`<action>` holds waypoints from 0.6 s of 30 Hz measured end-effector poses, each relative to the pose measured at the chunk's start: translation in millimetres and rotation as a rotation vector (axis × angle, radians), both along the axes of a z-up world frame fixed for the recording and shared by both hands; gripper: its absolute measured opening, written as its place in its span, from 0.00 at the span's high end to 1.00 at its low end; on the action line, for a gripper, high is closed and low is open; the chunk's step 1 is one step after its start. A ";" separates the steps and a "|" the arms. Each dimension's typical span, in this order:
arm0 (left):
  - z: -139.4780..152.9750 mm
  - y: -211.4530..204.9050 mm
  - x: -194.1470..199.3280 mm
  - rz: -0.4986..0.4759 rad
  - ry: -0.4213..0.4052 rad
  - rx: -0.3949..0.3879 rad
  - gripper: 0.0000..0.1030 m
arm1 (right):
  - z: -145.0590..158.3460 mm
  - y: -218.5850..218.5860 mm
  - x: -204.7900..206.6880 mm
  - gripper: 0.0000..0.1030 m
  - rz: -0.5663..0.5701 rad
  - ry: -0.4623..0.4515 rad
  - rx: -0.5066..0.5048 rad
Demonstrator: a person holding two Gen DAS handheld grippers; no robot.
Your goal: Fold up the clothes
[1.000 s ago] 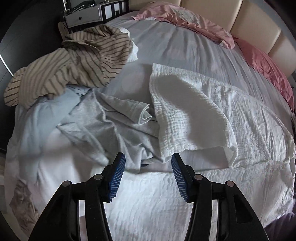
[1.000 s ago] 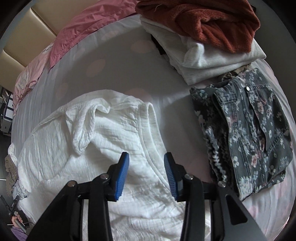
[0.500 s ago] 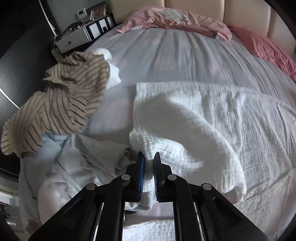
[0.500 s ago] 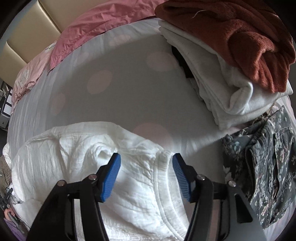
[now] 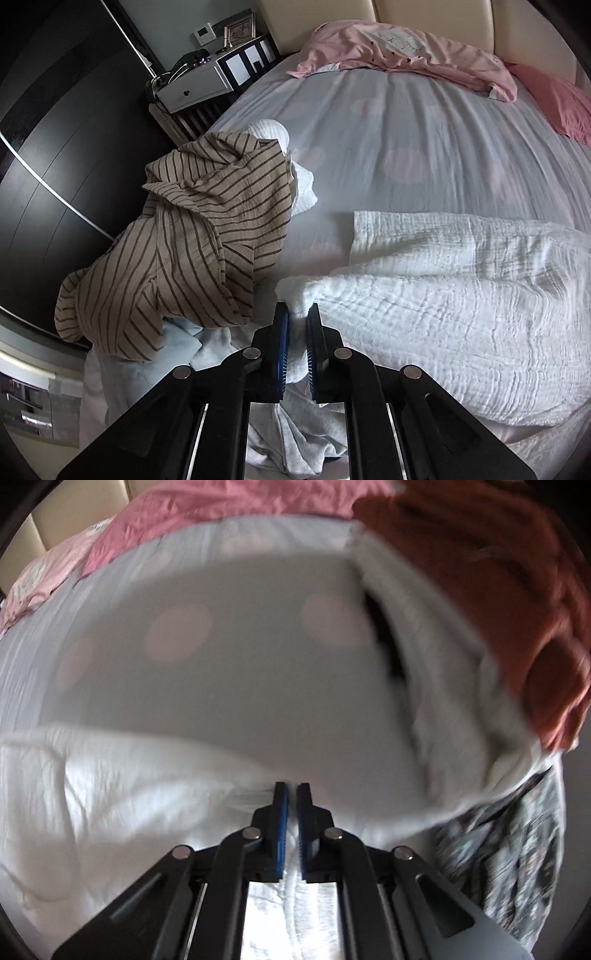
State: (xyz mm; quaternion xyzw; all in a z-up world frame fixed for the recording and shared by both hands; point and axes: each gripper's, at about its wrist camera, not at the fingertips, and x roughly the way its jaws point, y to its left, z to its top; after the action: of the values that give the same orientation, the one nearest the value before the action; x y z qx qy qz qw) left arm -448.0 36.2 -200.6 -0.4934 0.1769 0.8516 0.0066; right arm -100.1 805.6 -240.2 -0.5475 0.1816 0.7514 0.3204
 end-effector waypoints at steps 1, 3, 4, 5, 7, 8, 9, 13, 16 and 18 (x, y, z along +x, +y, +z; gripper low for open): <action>-2.7 0.2 -1.3 0.004 -0.001 -0.007 0.91 | 5.0 6.5 -0.7 0.96 -0.021 0.012 0.017; -8.6 0.6 -4.2 0.009 -0.006 -0.022 0.91 | 13.3 19.0 -2.4 0.96 -0.059 0.032 0.046; -11.8 0.8 -5.5 0.010 -0.009 -0.028 0.91 | 16.0 24.7 -3.7 0.96 -0.073 0.036 0.055; -15.3 1.1 -6.1 0.013 -0.014 -0.033 0.91 | 15.1 28.4 -5.3 0.96 -0.077 0.035 0.048; -26.0 3.0 -6.3 0.001 -0.043 -0.062 0.88 | 10.1 33.9 -8.5 0.96 -0.074 0.029 0.019; -31.7 3.7 -6.7 -0.009 -0.073 -0.073 0.86 | 5.2 35.3 -11.2 0.95 -0.067 0.015 -0.007; -34.8 2.9 -6.3 -0.016 -0.089 -0.078 0.86 | 0.0 35.2 -11.7 0.94 -0.060 0.001 -0.028; -32.4 -5.0 -0.8 -0.027 -0.082 -0.065 0.60 | -4.8 34.9 -1.6 0.82 -0.058 -0.005 -0.047; -16.2 -14.1 6.8 -0.003 -0.041 -0.018 0.50 | 4.2 35.7 14.5 0.77 -0.084 0.023 -0.040; -3.6 -17.2 15.7 -0.001 -0.013 0.010 0.50 | 15.1 34.2 28.6 0.77 -0.107 0.048 -0.039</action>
State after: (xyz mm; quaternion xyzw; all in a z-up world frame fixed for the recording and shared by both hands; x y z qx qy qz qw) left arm -432.2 19.0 -204.2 -0.4988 0.1728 0.8492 0.0109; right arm -71.4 839.9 -225.1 -0.5247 0.2331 0.7425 0.3450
